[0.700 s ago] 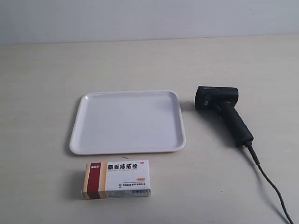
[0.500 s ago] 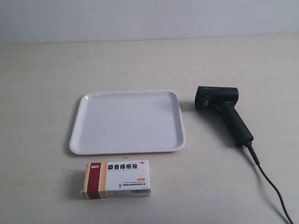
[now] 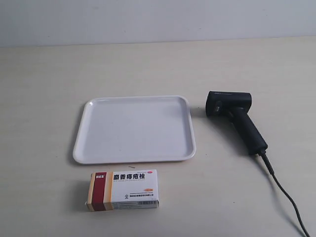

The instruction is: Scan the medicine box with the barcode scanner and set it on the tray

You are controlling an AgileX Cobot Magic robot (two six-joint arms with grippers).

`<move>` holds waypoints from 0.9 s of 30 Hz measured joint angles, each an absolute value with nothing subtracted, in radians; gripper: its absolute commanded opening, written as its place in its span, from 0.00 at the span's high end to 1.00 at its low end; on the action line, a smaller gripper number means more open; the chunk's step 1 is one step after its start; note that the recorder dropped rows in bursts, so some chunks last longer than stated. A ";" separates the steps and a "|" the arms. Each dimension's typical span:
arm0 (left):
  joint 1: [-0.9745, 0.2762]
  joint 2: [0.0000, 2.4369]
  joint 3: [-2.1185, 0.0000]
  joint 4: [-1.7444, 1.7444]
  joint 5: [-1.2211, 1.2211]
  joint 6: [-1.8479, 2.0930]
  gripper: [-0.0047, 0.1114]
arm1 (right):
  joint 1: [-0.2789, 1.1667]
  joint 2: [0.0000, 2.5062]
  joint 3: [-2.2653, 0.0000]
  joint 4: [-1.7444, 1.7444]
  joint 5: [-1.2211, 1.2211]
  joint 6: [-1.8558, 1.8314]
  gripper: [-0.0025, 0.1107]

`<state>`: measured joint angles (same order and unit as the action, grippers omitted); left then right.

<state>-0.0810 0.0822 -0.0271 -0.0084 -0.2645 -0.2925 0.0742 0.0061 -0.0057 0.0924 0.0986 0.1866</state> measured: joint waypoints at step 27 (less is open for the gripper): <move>-0.483 1.632 -0.495 1.509 -0.650 -0.953 0.38 | 0.074 0.006 -0.006 0.223 0.017 0.232 0.97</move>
